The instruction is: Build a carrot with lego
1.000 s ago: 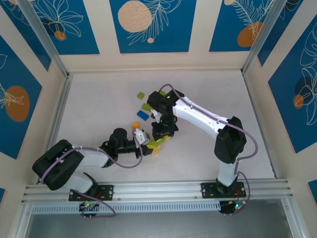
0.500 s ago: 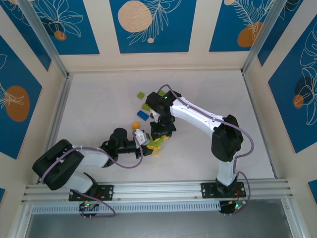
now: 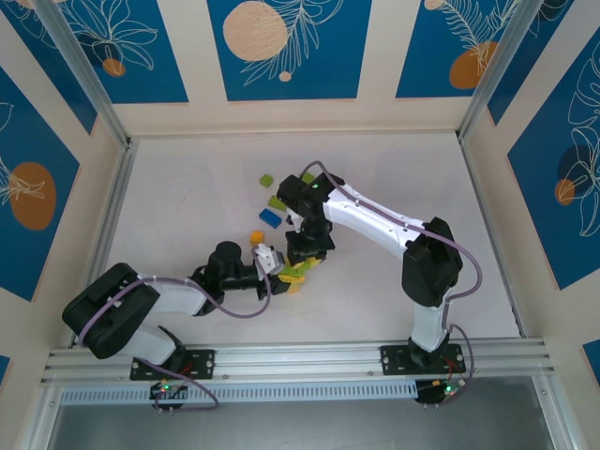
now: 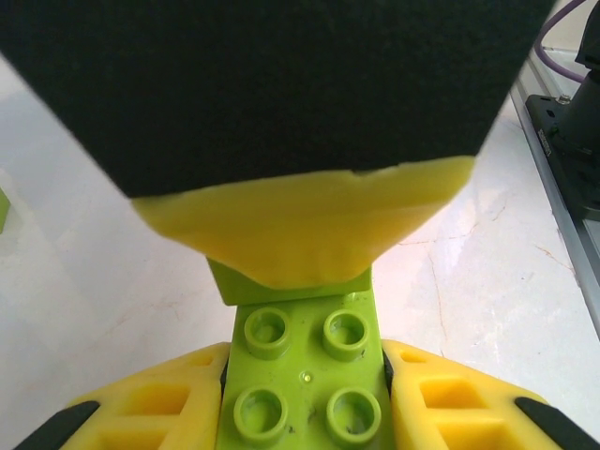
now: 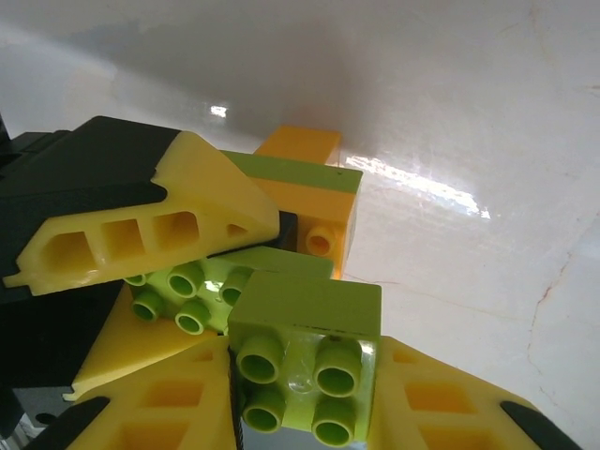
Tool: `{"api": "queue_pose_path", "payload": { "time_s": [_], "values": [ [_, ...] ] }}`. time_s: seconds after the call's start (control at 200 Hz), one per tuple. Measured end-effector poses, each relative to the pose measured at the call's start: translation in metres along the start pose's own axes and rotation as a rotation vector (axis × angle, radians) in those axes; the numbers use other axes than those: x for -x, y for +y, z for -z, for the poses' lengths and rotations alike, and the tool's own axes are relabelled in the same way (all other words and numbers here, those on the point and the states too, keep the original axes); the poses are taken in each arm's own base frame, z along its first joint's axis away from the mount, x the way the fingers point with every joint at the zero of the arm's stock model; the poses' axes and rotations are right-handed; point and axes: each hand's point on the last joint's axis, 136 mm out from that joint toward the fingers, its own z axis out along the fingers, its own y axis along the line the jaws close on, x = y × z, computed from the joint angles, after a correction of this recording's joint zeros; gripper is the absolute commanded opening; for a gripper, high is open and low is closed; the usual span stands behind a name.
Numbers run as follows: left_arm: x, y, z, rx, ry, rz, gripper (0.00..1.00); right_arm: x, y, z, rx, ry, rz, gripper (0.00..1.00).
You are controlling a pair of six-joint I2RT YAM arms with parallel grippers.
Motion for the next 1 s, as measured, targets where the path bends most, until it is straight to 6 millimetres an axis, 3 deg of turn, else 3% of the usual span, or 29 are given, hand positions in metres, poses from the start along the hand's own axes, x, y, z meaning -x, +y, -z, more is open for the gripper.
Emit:
{"api": "queue_pose_path", "payload": {
  "time_s": [1.0],
  "values": [
    [0.0003,-0.0008,-0.0015,-0.01,0.002,-0.013,0.28,-0.0057,-0.0034,-0.0073,-0.033,-0.053,-0.047,0.31]
  ]
}}
